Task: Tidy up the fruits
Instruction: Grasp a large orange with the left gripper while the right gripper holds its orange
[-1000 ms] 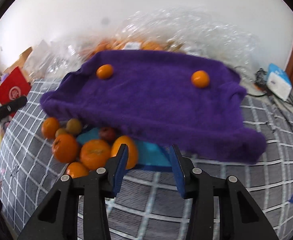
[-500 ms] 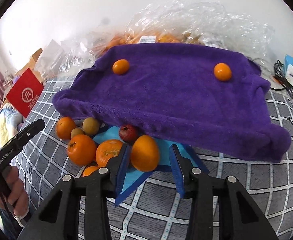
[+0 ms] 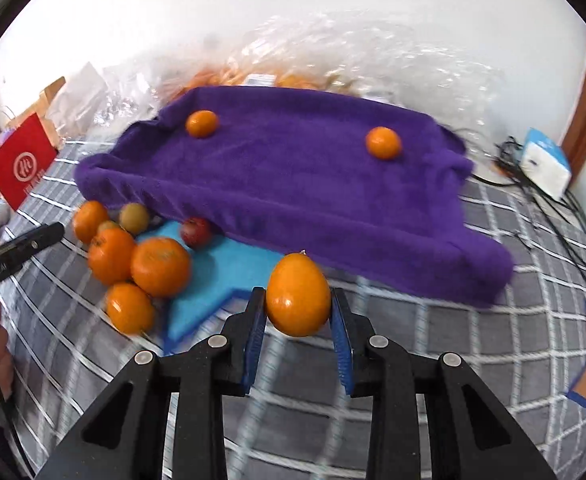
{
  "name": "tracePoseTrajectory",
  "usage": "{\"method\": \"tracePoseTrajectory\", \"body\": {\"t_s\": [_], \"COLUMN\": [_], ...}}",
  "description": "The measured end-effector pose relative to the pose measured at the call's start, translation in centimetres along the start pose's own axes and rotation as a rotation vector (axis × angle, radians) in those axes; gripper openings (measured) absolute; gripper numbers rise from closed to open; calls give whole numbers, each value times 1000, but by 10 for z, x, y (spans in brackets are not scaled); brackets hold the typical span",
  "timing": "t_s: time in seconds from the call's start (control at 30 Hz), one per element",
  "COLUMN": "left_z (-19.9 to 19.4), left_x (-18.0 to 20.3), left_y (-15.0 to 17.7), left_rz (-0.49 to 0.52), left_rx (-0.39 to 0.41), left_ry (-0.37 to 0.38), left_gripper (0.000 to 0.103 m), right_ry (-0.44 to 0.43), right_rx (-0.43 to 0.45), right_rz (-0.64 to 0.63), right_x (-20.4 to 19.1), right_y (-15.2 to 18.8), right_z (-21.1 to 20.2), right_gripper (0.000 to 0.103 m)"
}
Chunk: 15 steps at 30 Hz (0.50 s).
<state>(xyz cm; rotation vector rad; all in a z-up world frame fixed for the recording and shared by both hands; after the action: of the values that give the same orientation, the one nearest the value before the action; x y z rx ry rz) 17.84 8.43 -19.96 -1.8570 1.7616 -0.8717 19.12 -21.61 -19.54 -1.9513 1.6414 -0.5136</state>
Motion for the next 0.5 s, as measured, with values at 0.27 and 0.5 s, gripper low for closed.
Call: {"method": "tracePoseTrajectory", "body": {"t_s": [0.27, 0.5], "left_z": [3, 2], "left_x": [1, -3], "left_y": [1, -1], "left_rz": [12, -8], "left_rx": [-19, -23], "left_ry": [-6, 42], "left_gripper": [51, 51], "right_ry": [0, -10], "right_rx": [-8, 37], "right_rz": [22, 37], "right_x": [13, 16], "right_y": [11, 12], "right_z": [10, 9], "right_gripper": [32, 32]}}
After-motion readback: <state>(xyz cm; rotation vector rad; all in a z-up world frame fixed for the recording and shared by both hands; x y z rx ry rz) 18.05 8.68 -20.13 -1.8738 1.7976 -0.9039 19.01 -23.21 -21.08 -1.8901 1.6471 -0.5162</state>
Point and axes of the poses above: each gripper's, at about its wrist camera, not at the fingertips, and z roughly the way its jaws point, x to its right, y to its underside, the point moved 4 cm from there along z, roughly the way its jaws point, and after that the axes turned 5 degrees about z, right-handed, at the moved point
